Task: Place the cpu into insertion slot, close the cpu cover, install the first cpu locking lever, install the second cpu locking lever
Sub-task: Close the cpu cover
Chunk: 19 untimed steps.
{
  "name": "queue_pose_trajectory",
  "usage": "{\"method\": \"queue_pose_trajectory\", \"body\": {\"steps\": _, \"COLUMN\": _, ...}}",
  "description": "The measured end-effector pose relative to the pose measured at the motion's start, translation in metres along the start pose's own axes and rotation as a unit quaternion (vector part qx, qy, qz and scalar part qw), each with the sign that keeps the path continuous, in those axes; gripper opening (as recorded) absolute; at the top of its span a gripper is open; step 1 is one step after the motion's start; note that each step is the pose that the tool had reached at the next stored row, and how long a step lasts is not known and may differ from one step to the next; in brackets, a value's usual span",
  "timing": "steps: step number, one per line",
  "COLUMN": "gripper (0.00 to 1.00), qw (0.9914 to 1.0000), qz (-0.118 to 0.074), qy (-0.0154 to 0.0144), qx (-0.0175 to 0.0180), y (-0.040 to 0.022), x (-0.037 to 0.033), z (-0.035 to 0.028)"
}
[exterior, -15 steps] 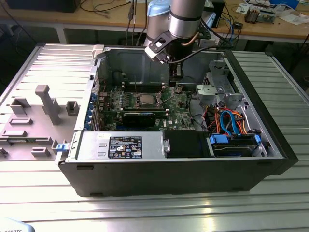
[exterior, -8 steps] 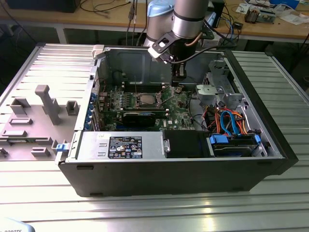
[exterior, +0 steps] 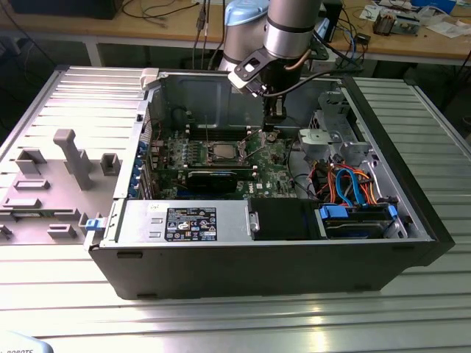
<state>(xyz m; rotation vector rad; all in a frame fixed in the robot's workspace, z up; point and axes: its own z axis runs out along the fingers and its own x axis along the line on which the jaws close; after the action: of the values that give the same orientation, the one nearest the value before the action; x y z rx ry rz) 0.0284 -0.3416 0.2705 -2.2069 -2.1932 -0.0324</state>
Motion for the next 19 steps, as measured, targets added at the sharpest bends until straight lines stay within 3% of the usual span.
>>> {"method": "queue_pose_trajectory", "body": {"steps": 8, "gripper": 0.11, "qw": 1.00000, "qz": 0.000, "qy": -0.0002, "qx": 0.0000, "y": 0.0020, "x": 0.0000, "z": 0.0004}}
{"method": "queue_pose_trajectory", "body": {"steps": 14, "gripper": 0.11, "qw": 1.00000, "qz": 0.000, "qy": -0.0003, "qx": 0.0000, "y": 0.0107, "x": -0.0002, "z": 0.0083}}
{"method": "queue_pose_trajectory", "body": {"steps": 17, "gripper": 0.11, "qw": 1.00000, "qz": 0.000, "qy": -0.0002, "qx": 0.0000, "y": 0.0158, "x": -0.0004, "z": 0.0153}}
{"method": "queue_pose_trajectory", "body": {"steps": 19, "gripper": 0.11, "qw": 1.00000, "qz": 0.000, "qy": -0.0002, "qx": 0.0000, "y": 0.0161, "x": -0.0005, "z": 0.0193}}
